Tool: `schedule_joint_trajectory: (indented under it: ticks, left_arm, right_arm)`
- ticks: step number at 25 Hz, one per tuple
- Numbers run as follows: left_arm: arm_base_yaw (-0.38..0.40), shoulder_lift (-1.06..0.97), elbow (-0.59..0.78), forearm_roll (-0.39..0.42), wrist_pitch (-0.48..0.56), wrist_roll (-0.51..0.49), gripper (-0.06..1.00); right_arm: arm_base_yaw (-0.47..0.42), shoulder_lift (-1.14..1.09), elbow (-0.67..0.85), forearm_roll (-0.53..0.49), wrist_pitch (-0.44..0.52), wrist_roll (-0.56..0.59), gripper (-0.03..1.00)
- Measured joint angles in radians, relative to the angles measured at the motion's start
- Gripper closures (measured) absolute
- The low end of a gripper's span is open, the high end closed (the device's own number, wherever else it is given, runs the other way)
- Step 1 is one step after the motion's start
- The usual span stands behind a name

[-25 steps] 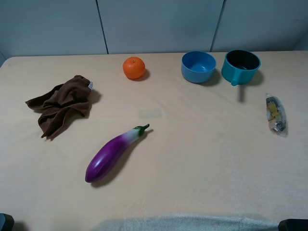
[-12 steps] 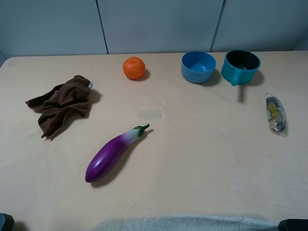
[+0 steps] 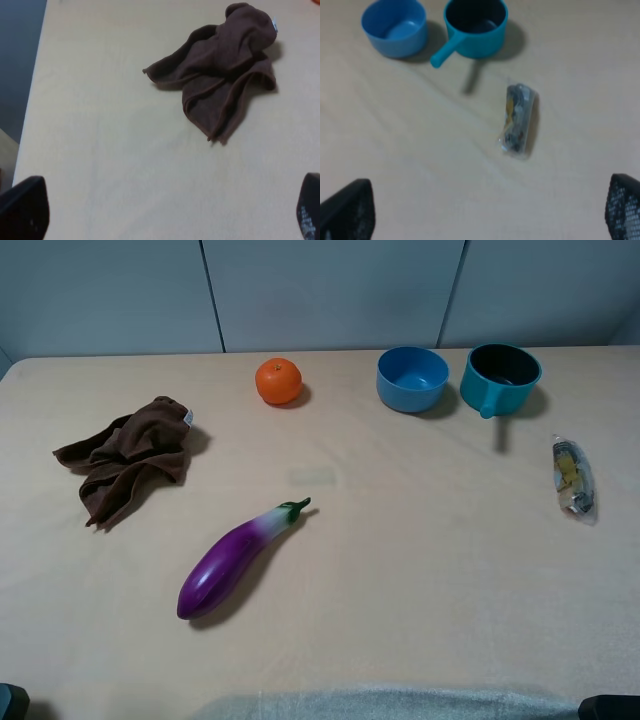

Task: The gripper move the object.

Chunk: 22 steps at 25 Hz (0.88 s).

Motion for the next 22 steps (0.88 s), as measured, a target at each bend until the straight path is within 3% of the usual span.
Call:
schedule_joint_trajectory:
  ticks: [8, 22]
  left_arm:
    - [0.000, 0.000, 0.000, 0.000, 0.000, 0.000, -0.05]
    - [0.000, 0.000, 0.000, 0.000, 0.000, 0.000, -0.05]
  right_arm:
    - [0.000, -0.249, 0.242, -0.014, -0.173, 0.002, 0.28]
    - [0.000, -0.279, 0.278, -0.030, -0.174, 0.002, 0.28]
